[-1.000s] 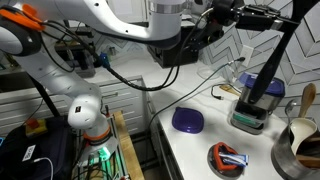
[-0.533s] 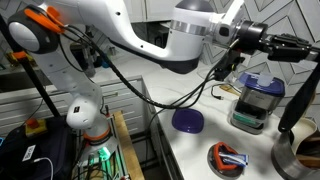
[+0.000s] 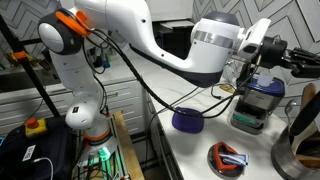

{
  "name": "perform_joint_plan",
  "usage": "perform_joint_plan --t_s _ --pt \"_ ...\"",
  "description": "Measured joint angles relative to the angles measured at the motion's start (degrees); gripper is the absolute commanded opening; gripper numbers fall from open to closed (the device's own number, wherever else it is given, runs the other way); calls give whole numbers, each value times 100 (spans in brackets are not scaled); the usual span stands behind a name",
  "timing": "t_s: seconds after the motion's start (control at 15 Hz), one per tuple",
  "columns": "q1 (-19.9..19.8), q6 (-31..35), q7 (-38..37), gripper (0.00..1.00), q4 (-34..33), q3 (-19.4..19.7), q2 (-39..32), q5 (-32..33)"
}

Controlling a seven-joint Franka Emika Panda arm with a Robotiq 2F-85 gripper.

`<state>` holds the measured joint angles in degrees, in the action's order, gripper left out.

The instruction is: Put the black spatula in the silver tin on the right with utensils in it

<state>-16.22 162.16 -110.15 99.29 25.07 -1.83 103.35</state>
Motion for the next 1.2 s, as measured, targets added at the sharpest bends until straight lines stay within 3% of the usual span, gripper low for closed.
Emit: perform_joint_plan --t_s 0.07,0.13,0.27,0.67,1.2 --pt "-2 14 -4 11 -33 6 -25 0" --pt "-2 18 -6 3 -43 6 -30 0" --pt "8 -72 -52 3 -50 -2 -30 67" --pt "56 -803 -1235 3 -88 -88 -364 971" --pt "24 -631 -1983 3 -484 -93 -1116 1047"
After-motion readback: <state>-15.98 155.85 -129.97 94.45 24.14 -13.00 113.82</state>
